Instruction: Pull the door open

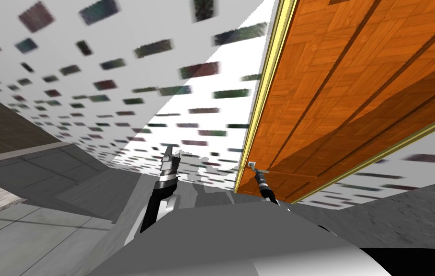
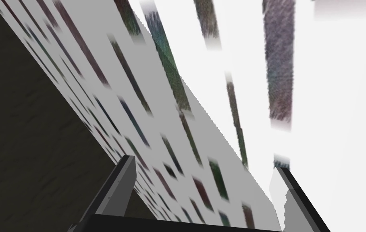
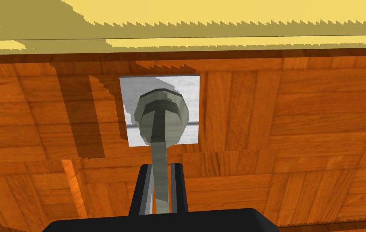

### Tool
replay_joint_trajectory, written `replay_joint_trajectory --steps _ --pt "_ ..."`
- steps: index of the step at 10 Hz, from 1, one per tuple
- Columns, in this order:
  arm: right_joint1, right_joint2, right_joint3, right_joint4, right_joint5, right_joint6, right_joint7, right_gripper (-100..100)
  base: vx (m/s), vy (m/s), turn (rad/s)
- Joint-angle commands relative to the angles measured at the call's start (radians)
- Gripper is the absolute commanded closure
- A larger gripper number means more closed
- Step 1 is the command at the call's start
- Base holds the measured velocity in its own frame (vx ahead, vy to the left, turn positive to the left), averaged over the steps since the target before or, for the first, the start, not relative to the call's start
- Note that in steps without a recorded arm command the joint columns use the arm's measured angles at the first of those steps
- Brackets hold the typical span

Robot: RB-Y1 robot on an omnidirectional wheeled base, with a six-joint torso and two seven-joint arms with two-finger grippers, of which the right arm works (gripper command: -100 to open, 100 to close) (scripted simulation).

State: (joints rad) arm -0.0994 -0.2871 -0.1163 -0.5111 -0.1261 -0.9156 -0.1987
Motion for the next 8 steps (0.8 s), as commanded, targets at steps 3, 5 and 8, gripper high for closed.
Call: replay_joint_trajectory --steps 3,5,8 --pt "-0.001 -0.006 0.005 0.007 0.009 -0.006 -0.012 100 -0.044 -0.009 0.038" --pt "-0.002 -0.013 0.01 0.014 0.018 -0.013 -0.025 100 -0.187 -0.059 0.122" --pt "-0.004 -0.03 0.023 0.031 0.041 -0.029 -0.058 100 -0.207 -0.055 0.153"
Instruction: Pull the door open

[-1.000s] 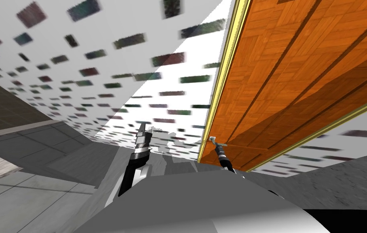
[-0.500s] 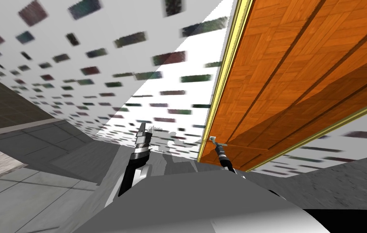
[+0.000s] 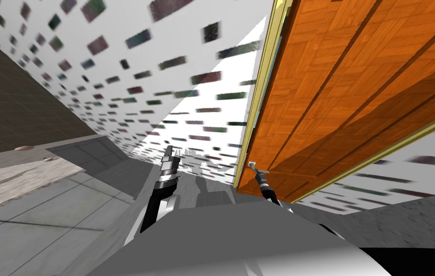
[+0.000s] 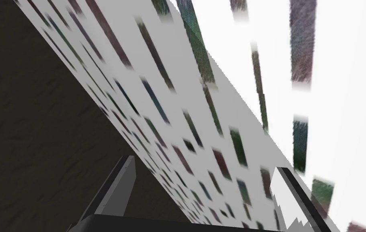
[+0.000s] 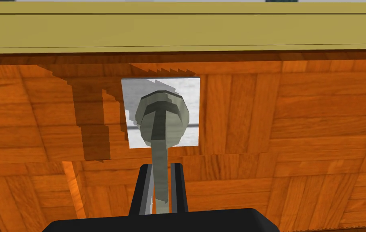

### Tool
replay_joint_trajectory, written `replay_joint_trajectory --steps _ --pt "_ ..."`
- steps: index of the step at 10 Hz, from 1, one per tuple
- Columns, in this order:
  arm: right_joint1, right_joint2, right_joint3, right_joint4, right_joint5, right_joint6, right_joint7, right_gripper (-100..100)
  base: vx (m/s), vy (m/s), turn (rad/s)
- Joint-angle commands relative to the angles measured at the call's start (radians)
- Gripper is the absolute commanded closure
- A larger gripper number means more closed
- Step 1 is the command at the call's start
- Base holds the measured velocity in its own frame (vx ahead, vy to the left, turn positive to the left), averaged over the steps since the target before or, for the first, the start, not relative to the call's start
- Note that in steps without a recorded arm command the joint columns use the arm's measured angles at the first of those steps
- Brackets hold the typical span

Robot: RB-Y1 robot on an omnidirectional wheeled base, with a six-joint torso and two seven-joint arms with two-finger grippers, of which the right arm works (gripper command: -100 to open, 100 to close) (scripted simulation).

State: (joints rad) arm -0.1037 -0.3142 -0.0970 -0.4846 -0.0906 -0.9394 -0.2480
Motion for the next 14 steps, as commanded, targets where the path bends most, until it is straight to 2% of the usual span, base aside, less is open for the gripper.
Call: replay_joint_trajectory --steps 1,4,5,12,13,14 --pt "-0.001 -0.008 0.008 0.011 0.013 -0.011 -0.019 100 -0.206 -0.068 0.15" --pt "-0.003 -0.023 0.019 0.026 0.033 -0.025 -0.047 100 -0.208 -0.059 0.133" --pt "-0.002 -0.019 0.017 0.019 0.029 -0.019 -0.04 100 -0.103 -0.027 0.044" --pt "0.053 -0.075 0.089 0.013 0.083 -0.103 -0.136 100 -0.202 -0.051 0.085" --pt "0.054 -0.068 0.085 -0.002 0.079 -0.084 -0.127 100 -0.101 -0.027 0.027" --pt "0.08 -0.081 0.097 -0.003 0.088 -0.114 -0.146 100 -0.145 -0.043 0.174"
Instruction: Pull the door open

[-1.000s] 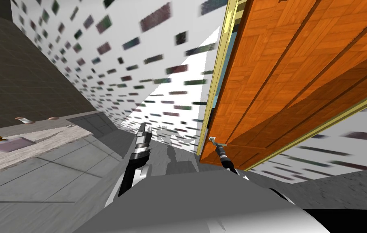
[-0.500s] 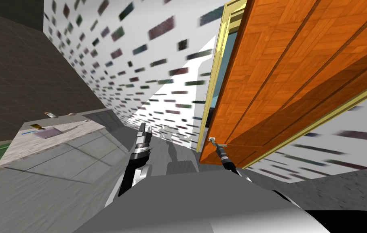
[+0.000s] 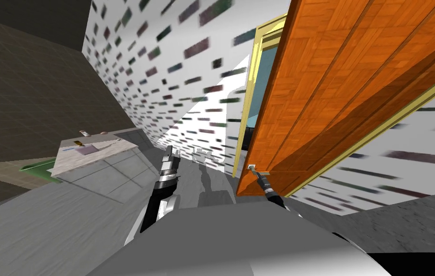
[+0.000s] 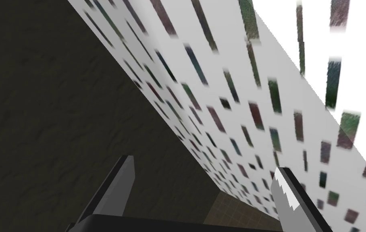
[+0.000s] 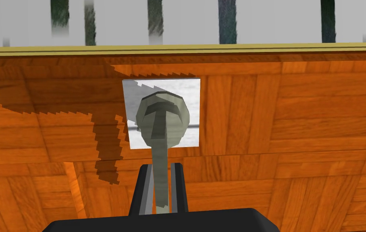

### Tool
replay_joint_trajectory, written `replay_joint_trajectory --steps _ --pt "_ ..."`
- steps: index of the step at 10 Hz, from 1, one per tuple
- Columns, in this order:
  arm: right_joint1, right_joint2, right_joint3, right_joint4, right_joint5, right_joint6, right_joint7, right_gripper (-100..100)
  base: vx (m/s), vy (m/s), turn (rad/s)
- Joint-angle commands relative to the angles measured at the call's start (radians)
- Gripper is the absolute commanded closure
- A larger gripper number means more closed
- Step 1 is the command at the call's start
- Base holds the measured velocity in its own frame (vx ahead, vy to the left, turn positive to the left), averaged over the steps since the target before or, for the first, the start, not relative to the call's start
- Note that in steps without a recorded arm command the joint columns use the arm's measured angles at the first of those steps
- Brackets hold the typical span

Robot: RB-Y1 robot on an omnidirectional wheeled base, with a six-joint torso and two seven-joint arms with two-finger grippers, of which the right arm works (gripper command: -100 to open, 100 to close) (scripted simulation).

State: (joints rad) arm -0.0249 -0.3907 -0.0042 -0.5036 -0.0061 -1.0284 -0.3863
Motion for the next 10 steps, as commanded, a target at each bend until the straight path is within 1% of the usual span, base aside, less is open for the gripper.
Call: replay_joint_trajectory --steps 1,2,3,4,6,7,8,9,10 --pt "0.007 -0.009 0.007 0.016 0.005 -0.033 -0.013 100 -0.193 -0.089 0.135" --pt "0.02 -0.018 0.012 0.016 0.009 -0.052 -0.023 100 -0.168 -0.092 0.134" --pt "0.028 -0.023 0.015 0.016 0.011 -0.062 -0.029 100 -0.154 -0.046 0.097" --pt "0.042 -0.033 0.021 0.016 0.016 -0.082 -0.04 100 -0.158 -0.038 0.125" --pt "0.055 -0.042 0.026 0.015 0.02 -0.101 -0.05 100 -0.134 -0.047 0.08" --pt "0.071 -0.053 0.032 0.015 0.025 -0.124 -0.063 100 -0.178 -0.054 0.119" --pt "0.078 -0.058 0.035 0.015 0.027 -0.133 -0.068 100 -0.193 -0.048 0.102" --pt "0.078 -0.051 0.035 -0.002 0.026 -0.116 -0.062 100 -0.08 -0.012 0.015" --pt "0.092 -0.058 0.039 0.009 0.03 -0.143 -0.07 100 -0.115 -0.04 0.194"
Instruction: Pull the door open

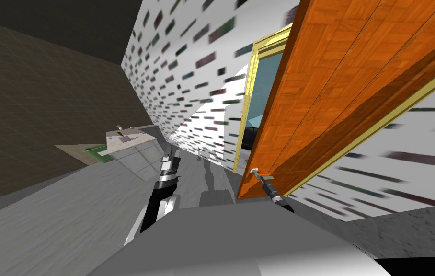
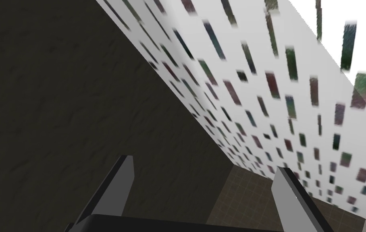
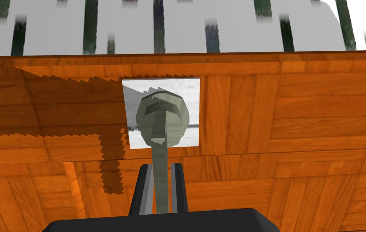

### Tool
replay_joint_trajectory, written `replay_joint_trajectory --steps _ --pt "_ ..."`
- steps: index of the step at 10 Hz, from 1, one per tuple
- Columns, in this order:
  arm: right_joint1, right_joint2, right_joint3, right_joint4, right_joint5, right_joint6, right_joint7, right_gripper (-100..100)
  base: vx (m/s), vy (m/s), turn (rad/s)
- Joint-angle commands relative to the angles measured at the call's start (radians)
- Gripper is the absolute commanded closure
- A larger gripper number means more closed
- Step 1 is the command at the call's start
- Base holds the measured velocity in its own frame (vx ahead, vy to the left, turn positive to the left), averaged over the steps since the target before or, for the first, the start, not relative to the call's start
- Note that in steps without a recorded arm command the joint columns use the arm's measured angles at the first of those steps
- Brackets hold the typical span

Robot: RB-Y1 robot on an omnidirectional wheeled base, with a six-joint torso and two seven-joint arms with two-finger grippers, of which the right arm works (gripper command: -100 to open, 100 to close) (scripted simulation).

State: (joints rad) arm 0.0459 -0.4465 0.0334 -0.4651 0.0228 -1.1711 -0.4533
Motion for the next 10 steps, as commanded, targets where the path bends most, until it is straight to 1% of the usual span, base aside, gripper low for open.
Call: replay_joint_trajectory --steps 1,2,3,4,5,6,8,9,10 --pt "0.022 -0.002 0.001 -0.029 0.001 0.0 -0.003 100 -0.139 -0.045 0.106" --pt "0.022 -0.002 0.001 -0.029 0.001 0.0 -0.003 100 -0.078 -0.036 -0.013" --pt "0.033 -0.01 0.003 -0.019 0.003 -0.026 -0.009 100 -0.143 -0.076 0.159" --pt "0.041 -0.015 0.005 -0.011 0.005 -0.045 -0.014 100 -0.175 -0.088 0.223" --pt "0.041 -0.015 0.005 -0.011 0.005 -0.045 -0.014 100 -0.129 -0.053 0.081" --pt "0.045 -0.018 0.006 -0.007 0.006 -0.055 -0.016 100 -0.105 -0.041 0.049" --pt "0.061 -0.028 0.009 0.008 0.009 -0.092 -0.025 100 -0.147 -0.064 0.161" --pt "0.061 -0.028 0.009 0.008 0.009 -0.092 -0.025 100 -0.117 -0.064 0.081" --pt "0.061 -0.028 0.009 0.008 0.009 -0.092 -0.025 100 -0.055 -0.022 -0.015"
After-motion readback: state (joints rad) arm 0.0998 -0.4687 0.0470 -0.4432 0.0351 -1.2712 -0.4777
